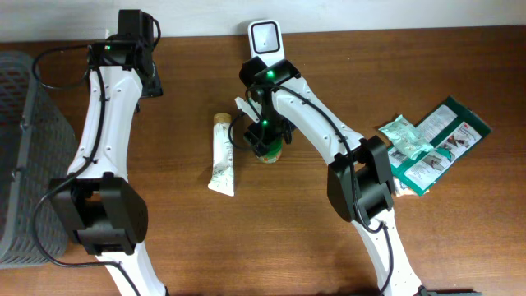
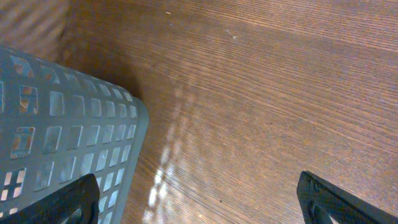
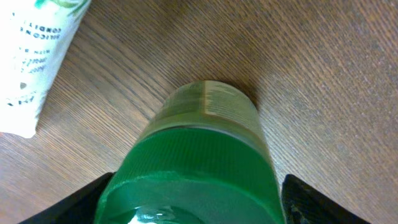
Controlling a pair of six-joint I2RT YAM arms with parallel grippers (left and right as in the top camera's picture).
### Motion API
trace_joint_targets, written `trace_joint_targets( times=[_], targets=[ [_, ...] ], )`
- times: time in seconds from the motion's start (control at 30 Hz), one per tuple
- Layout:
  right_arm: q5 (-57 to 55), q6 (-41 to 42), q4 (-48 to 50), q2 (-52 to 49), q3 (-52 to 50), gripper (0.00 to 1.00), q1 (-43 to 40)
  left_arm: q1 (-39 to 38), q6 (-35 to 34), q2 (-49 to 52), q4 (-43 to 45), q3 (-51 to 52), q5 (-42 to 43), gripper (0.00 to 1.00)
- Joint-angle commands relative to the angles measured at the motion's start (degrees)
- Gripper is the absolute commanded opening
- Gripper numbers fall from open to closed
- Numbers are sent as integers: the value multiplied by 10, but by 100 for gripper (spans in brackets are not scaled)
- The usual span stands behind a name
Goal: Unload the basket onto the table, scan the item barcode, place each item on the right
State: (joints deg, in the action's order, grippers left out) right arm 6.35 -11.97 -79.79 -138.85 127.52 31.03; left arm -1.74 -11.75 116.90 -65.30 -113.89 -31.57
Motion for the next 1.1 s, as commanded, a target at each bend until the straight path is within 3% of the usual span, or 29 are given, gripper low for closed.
trace_joint_targets(
  times=[0.0,0.23,0.47,0.63,0.7,0.9,1.07],
  targets=[
    [-10,5,3,-5,-2,71,0,0,1,-5,0,-2,-6,99],
    [18,2,-45,-3,65,68,0,0,1,-5,1,-2,-6,99],
    [351,-127,-86,37,125,64,-41,0,1,-5,0,-2,-6,99],
    [577,-252,-173,77,124,65,-156,0,1,-5,1,-2,-6,99],
    [625,-251,-176,92,124,65,-204,0,1,-5,0,-2,-6,99],
    [676,-251,-175,158,124,65,-279,0,1,-5,0,-2,-6,99],
    [669,-251,-175,196,124,65,-284,0,1,-5,0,-2,-6,99]
  ],
)
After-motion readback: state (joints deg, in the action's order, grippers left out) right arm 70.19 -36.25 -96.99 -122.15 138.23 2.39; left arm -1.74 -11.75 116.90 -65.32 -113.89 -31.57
